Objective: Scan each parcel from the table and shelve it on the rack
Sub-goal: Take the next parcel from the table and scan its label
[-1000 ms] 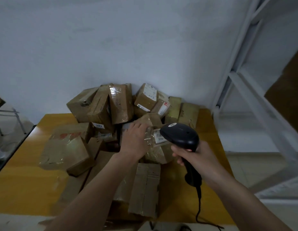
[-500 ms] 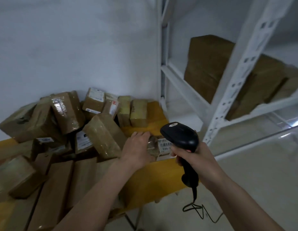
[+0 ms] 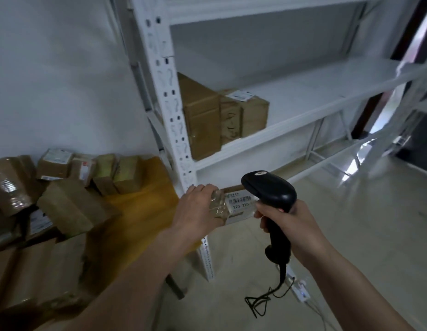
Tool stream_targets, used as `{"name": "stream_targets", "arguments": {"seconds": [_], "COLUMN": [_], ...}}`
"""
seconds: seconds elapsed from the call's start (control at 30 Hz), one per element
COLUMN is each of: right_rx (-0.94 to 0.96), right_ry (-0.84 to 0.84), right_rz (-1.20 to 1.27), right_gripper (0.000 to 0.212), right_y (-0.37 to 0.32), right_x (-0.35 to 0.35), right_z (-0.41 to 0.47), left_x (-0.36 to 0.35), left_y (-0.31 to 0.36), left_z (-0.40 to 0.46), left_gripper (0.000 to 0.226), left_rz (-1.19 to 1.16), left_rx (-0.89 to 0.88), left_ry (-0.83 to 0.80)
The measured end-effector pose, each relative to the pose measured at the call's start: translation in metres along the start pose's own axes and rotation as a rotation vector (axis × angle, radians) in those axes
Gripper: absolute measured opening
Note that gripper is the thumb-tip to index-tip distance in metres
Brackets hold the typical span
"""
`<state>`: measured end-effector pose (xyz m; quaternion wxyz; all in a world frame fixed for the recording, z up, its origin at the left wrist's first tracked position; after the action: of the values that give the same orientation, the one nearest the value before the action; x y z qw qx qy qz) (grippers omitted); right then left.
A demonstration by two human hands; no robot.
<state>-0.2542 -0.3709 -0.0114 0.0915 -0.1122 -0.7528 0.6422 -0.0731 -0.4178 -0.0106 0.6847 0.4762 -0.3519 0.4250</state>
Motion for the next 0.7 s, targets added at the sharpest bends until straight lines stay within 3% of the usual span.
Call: {"name": "stream_targets", "arguments": {"seconds": [0.27, 0.7], "right_rx": [0.004, 0.08], "right_ry": [0.075, 0.055], "right_rz": [0.099, 0.115], "right_gripper": [0.009, 0.009], "right_y": [-0.018, -0.062], "right_x": [0.074, 0.106], "right_z": [0.03, 0.12], "left_x": [0.007, 0.003], "left_y": [0.068, 0.12], "left_z": [0.021, 0.13], "left_gripper": [0.064, 0.085], "left_rz": [-0.085, -0.207], "left_rx": [0.042, 0.01], "left_ry": [0.126, 0.32]}}
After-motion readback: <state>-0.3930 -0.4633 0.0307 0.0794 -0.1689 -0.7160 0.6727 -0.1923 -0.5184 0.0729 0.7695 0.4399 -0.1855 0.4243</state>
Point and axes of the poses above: each hand's wrist, its own z-axis towards the middle knuckle, its own x-axis out of the back of the hand, y = z × x, the point moved 9 cm from there along z, towards the middle knuckle, and after that the axes turned 14 degrees about y, right-handed, at the moved point
